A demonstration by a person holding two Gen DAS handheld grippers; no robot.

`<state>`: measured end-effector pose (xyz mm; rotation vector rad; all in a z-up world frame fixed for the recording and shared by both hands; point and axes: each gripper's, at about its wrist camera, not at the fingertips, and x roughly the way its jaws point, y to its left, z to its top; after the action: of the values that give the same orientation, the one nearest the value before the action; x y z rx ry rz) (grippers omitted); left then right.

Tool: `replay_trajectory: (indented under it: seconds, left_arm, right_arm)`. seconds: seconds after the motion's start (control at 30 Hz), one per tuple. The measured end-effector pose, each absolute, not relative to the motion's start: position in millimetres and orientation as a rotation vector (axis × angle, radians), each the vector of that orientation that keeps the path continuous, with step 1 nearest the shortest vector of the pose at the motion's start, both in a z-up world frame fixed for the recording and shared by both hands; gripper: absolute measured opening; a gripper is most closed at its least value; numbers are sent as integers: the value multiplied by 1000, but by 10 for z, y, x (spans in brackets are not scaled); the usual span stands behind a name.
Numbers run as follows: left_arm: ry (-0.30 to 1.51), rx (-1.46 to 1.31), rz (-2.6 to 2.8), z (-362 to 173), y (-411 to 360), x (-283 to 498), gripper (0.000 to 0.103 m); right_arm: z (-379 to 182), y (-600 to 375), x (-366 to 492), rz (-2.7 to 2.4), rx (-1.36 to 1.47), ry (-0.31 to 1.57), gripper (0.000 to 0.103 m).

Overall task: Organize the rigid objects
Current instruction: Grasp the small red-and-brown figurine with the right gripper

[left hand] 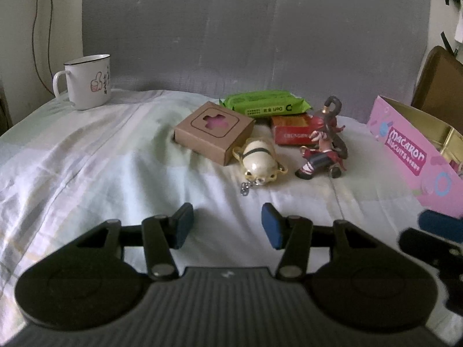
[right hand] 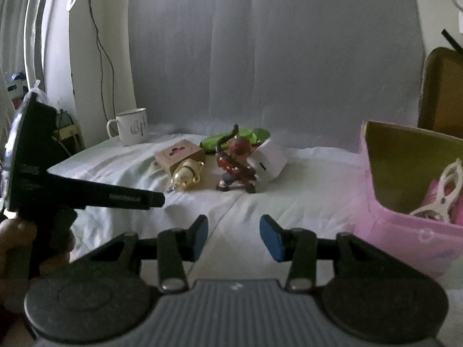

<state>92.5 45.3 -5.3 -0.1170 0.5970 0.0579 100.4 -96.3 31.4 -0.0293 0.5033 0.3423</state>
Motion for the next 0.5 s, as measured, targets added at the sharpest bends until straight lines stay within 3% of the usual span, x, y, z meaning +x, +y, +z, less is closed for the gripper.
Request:
replay_trajectory:
  seconds: [0.5]
  left_arm:
    - [586, -164, 61, -60, 550, 949, 55]
  right_arm:
    - [653, -526, 2148, 338, 36, 477, 47]
